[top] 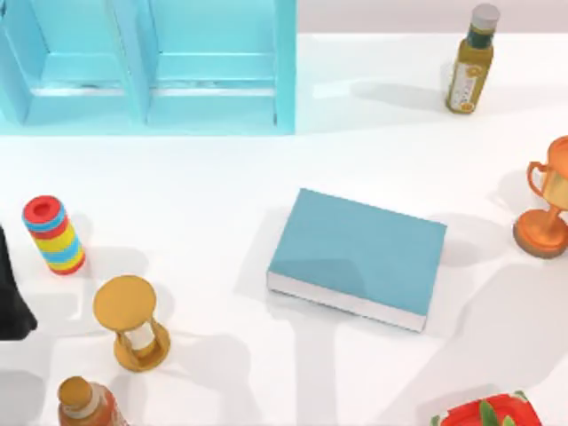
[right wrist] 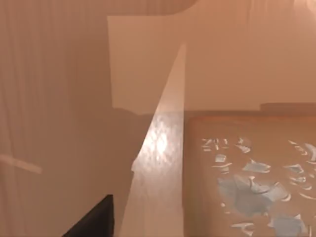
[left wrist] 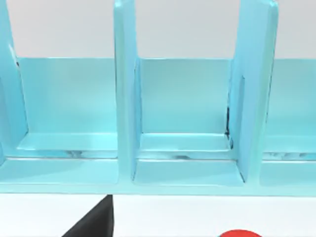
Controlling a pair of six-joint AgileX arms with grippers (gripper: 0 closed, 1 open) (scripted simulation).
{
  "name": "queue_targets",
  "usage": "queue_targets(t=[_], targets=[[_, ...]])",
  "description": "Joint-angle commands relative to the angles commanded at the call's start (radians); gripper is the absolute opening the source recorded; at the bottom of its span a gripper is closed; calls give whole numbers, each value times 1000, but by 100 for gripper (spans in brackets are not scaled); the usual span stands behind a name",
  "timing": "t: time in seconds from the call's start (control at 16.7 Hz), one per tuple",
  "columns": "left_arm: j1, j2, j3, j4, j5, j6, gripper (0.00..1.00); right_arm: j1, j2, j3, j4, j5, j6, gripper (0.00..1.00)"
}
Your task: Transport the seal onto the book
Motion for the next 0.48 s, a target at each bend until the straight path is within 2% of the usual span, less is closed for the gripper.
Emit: queue_targets(t=[0.18,0.48], targets=[[0,0,0,0,0,0,100,0,0,0,0,0,0,100],[0,0,0,0,0,0,100,0,0,0,0,0,0,62]])
